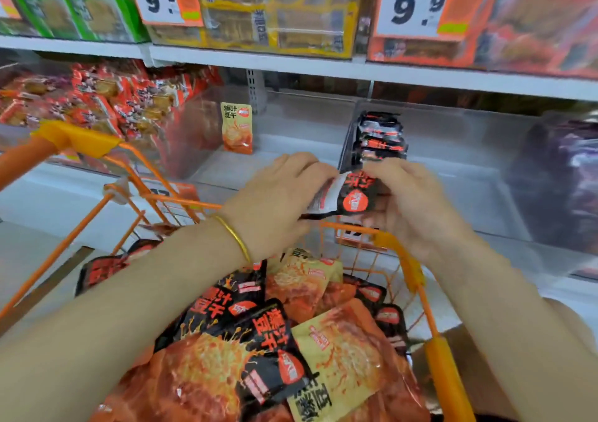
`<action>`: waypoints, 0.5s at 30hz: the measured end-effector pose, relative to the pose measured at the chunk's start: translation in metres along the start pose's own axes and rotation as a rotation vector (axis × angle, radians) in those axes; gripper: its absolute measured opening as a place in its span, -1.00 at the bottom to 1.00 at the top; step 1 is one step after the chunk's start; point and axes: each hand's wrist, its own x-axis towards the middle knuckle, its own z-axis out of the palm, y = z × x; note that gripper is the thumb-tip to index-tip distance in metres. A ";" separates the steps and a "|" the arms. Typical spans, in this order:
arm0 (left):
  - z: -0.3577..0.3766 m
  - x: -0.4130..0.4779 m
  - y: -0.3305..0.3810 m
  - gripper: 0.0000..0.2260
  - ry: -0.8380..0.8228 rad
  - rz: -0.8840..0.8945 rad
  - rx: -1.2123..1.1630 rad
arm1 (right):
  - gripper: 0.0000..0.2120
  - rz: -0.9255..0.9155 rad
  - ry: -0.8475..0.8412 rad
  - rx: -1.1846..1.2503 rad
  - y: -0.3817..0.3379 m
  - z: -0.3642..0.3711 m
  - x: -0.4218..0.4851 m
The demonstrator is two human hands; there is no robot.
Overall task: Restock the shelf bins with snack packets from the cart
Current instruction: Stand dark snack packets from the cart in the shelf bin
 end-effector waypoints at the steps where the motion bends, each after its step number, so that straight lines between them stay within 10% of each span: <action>1: 0.002 0.010 0.006 -0.56 0.055 0.029 -0.031 | -0.67 -0.002 0.011 0.046 -0.001 -0.009 -0.002; 8: 0.012 0.071 0.036 -0.69 0.098 -0.179 -0.655 | -0.81 -0.212 0.167 -0.104 -0.004 -0.067 0.005; 15: 0.041 0.088 0.030 -0.70 0.067 -0.268 -0.760 | -0.97 -0.348 0.170 -0.477 0.003 -0.082 0.020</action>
